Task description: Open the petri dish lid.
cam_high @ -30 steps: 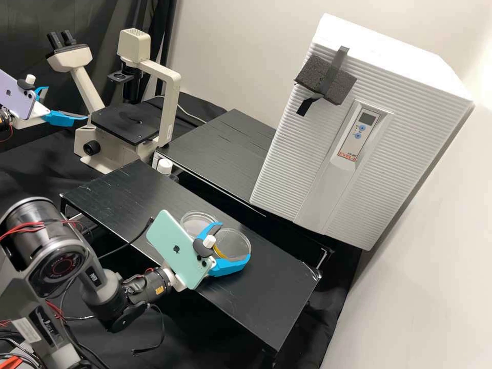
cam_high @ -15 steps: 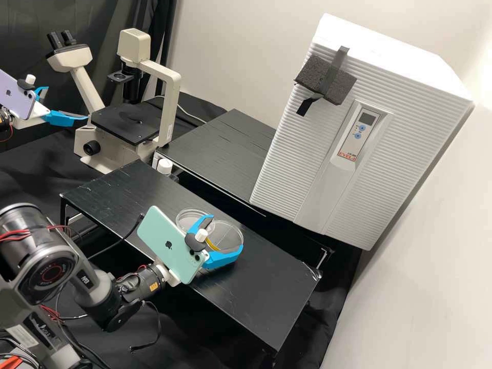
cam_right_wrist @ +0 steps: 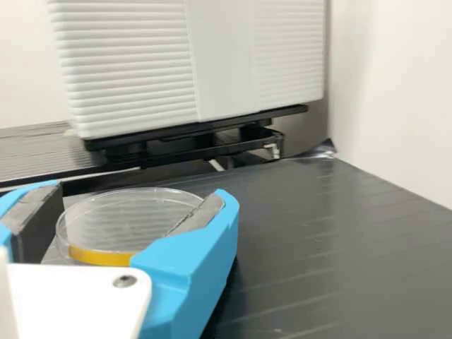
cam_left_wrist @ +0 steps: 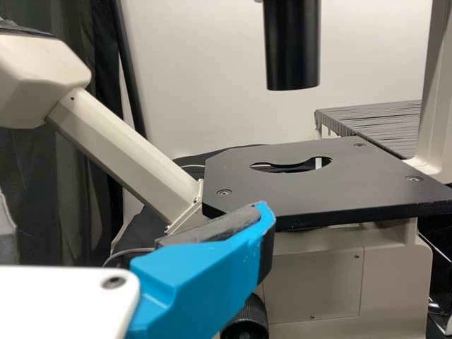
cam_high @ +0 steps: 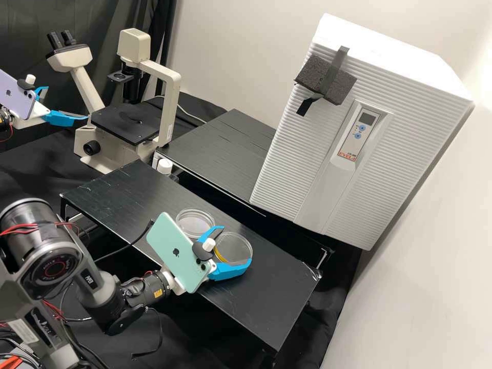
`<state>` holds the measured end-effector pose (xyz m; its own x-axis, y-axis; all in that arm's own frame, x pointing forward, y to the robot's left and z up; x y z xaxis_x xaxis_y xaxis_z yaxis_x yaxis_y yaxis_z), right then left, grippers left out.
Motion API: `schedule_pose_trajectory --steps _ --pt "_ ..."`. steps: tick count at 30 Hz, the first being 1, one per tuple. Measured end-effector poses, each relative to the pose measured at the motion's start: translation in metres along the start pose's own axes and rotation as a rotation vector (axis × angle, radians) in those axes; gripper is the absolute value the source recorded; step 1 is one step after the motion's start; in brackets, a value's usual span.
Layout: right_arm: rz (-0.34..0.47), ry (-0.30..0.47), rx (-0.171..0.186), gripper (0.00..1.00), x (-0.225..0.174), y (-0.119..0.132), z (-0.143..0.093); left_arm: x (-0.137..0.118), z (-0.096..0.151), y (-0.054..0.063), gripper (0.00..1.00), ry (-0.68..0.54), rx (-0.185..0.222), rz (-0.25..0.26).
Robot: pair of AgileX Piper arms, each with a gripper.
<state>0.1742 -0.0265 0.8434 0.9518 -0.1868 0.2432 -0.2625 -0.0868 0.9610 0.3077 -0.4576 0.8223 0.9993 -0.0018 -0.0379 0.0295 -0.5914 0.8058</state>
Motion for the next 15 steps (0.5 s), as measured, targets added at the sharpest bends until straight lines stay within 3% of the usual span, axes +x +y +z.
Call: schedule_pose_trajectory --steps 10,11,15 --pt "-0.009 -0.007 -0.003 0.0 0.0075 -0.0014 0.0022 0.0 0.0 0.0 1.0 0.0 0.0 0.0" --pt "-0.011 -0.006 -0.006 1.0 0.0075 -0.0017 0.002 0.0 0.0 0.0 1.0 0.0 0.0 0.0" --pt "-0.013 -0.004 -0.014 1.0 0.0076 -0.0028 0.0011 0.0 0.0 0.0 1.0 0.0 0.0 0.0"
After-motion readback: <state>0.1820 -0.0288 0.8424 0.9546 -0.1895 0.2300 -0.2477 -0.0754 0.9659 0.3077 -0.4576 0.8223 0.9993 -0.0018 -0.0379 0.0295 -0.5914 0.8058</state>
